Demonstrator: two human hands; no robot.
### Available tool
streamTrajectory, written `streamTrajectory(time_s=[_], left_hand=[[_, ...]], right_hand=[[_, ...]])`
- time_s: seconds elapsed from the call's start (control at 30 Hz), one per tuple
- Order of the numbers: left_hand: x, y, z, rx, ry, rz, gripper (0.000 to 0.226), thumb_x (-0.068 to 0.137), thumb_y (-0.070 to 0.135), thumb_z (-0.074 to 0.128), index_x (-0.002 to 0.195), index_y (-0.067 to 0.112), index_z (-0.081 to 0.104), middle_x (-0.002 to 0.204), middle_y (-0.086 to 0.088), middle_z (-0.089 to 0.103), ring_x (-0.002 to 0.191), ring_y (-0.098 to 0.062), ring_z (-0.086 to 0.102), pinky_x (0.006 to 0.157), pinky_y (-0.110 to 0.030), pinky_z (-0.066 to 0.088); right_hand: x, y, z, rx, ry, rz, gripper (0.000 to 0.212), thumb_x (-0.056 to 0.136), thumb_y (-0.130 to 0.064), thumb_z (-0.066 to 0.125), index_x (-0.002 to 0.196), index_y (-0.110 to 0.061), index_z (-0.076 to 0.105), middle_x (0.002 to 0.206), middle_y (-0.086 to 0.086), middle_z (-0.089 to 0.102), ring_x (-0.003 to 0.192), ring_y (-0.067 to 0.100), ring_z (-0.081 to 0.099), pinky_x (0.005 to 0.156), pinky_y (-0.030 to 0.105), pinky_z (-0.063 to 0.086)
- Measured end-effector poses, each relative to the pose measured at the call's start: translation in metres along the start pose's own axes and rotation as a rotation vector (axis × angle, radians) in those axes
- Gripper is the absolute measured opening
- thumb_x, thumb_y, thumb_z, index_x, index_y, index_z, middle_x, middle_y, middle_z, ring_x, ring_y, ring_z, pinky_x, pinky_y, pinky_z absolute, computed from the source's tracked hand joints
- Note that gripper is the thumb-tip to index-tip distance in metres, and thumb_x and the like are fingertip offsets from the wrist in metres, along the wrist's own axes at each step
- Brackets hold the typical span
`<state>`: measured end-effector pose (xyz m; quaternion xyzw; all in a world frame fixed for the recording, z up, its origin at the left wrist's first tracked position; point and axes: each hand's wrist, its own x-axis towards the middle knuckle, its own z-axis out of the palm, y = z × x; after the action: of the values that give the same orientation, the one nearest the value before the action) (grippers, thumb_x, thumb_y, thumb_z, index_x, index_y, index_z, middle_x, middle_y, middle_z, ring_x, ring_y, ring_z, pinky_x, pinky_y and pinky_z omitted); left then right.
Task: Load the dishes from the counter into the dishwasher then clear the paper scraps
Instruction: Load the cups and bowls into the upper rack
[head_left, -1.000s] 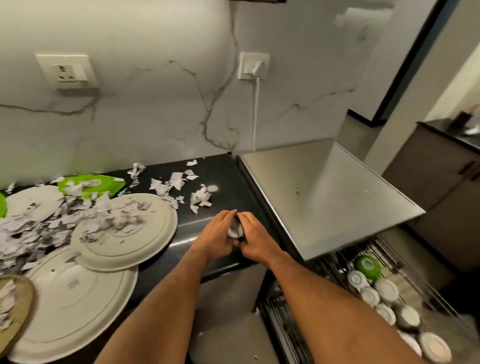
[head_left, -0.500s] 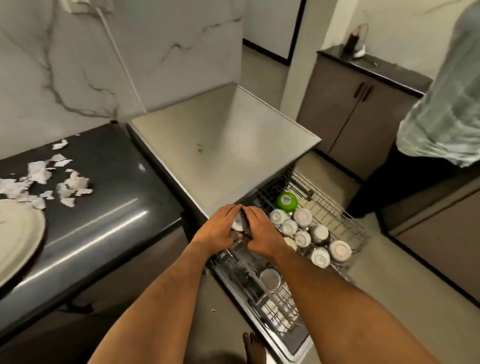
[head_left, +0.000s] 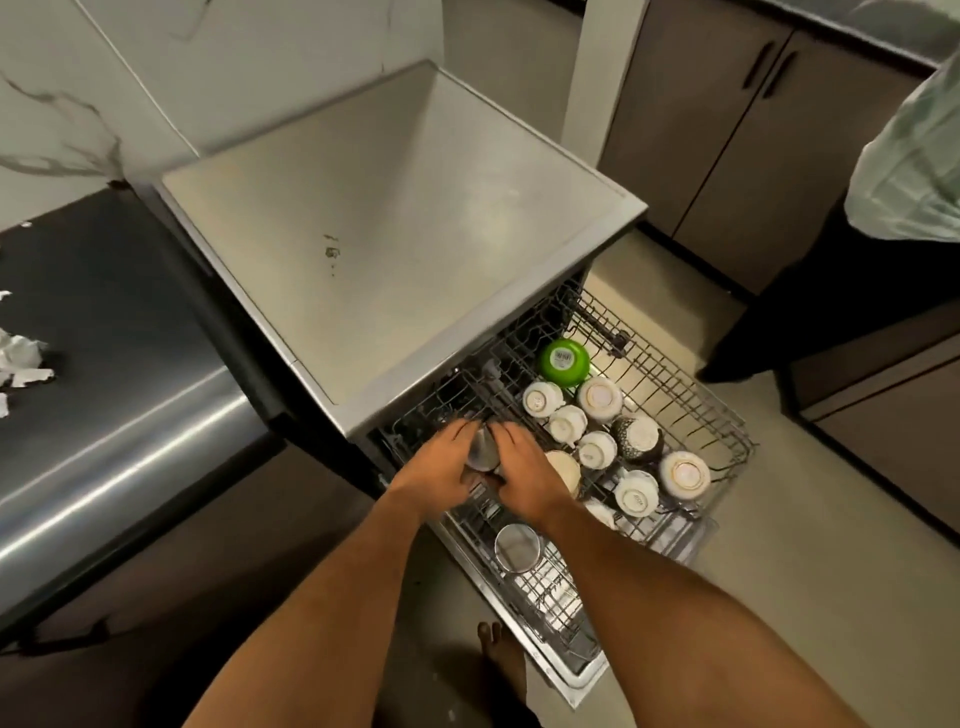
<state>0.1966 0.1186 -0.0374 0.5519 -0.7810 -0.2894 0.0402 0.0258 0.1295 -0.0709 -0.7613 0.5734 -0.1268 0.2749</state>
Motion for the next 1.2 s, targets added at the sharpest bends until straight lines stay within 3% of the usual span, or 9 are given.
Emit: streamTrajectory(time_s=[0.1, 0.2, 0.43, 0.53, 0.63, 0.8, 1.0, 1.2], left_hand=[[0.01, -0.018, 0.01, -0.008, -0.02, -0.097, 0.075, 0.092, 0.016, 0.066, 0.155, 0.021, 0.028, 0.158, 0.001, 0.033, 0.143, -0.023, 0.036, 0.117, -0.034, 0.031], [0.018, -0.032, 0.019, 0.078, -0.019, -0.199, 0.068, 0.098, 0.02, 0.054, 0.158, 0.022, 0.021, 0.162, 0.001, 0.025, 0.147, -0.024, 0.03, 0.117, -0.04, 0.033], [0.035, -0.05, 0.053, 0.235, 0.01, -0.221, 0.059, 0.104, 0.031, 0.04, 0.157, 0.014, 0.023, 0.161, -0.006, 0.03, 0.149, -0.023, 0.028, 0.121, -0.038, 0.027], [0.035, -0.06, 0.065, 0.257, 0.028, -0.235, 0.057, 0.102, 0.032, 0.041, 0.154, 0.011, 0.031, 0.155, -0.008, 0.04, 0.143, -0.023, 0.037, 0.119, -0.039, 0.03], [0.034, -0.07, 0.074, 0.358, 0.057, -0.192, 0.053, 0.1, 0.031, 0.042, 0.148, 0.008, 0.043, 0.146, -0.01, 0.052, 0.135, -0.024, 0.048, 0.117, -0.039, 0.032], [0.038, -0.073, 0.079, 0.406, 0.088, -0.168, 0.049, 0.099, 0.03, 0.046, 0.143, 0.009, 0.05, 0.141, -0.009, 0.057, 0.133, -0.024, 0.052, 0.119, -0.039, 0.028], [0.038, -0.074, 0.08, 0.402, 0.074, -0.186, 0.053, 0.1, 0.034, 0.037, 0.147, 0.011, 0.045, 0.147, -0.008, 0.052, 0.138, -0.02, 0.046, 0.123, -0.039, 0.024], [0.034, -0.071, 0.079, 0.385, 0.058, -0.195, 0.055, 0.103, 0.033, 0.031, 0.153, 0.01, 0.035, 0.154, -0.009, 0.043, 0.145, -0.02, 0.036, 0.126, -0.039, 0.017]], right_hand=[[0.014, 0.013, 0.024, -0.021, -0.057, 0.034, 0.067, 0.083, -0.01, 0.077, 0.141, -0.005, 0.043, 0.135, 0.012, 0.049, 0.128, 0.028, 0.045, 0.111, 0.039, 0.041], [0.024, 0.02, 0.041, -0.031, -0.096, 0.072, 0.076, 0.084, -0.009, 0.076, 0.149, -0.002, 0.037, 0.141, 0.017, 0.046, 0.132, 0.031, 0.044, 0.113, 0.038, 0.039], [0.047, 0.04, 0.076, -0.027, -0.162, 0.086, 0.086, 0.084, -0.01, 0.076, 0.155, -0.008, 0.027, 0.143, 0.013, 0.042, 0.13, 0.028, 0.044, 0.109, 0.038, 0.046], [0.056, 0.044, 0.091, -0.038, -0.21, 0.091, 0.089, 0.084, -0.013, 0.077, 0.156, -0.011, 0.024, 0.146, 0.012, 0.037, 0.129, 0.027, 0.044, 0.109, 0.04, 0.047], [0.061, 0.046, 0.106, -0.031, -0.218, 0.092, 0.092, 0.081, -0.02, 0.081, 0.155, -0.012, 0.027, 0.143, 0.012, 0.04, 0.122, 0.03, 0.05, 0.1, 0.043, 0.053], [0.069, 0.047, 0.124, -0.059, -0.226, 0.099, 0.089, 0.081, -0.018, 0.08, 0.155, -0.019, 0.029, 0.144, 0.006, 0.039, 0.123, 0.026, 0.048, 0.094, 0.04, 0.056], [0.073, 0.049, 0.133, -0.125, -0.272, 0.083, 0.088, 0.085, -0.023, 0.072, 0.158, -0.023, 0.022, 0.153, 0.003, 0.034, 0.134, 0.024, 0.039, 0.105, 0.039, 0.051], [0.065, 0.046, 0.116, -0.106, -0.294, 0.079, 0.096, 0.084, -0.015, 0.078, 0.16, -0.019, 0.019, 0.157, 0.008, 0.029, 0.141, 0.029, 0.033, 0.109, 0.04, 0.048]])
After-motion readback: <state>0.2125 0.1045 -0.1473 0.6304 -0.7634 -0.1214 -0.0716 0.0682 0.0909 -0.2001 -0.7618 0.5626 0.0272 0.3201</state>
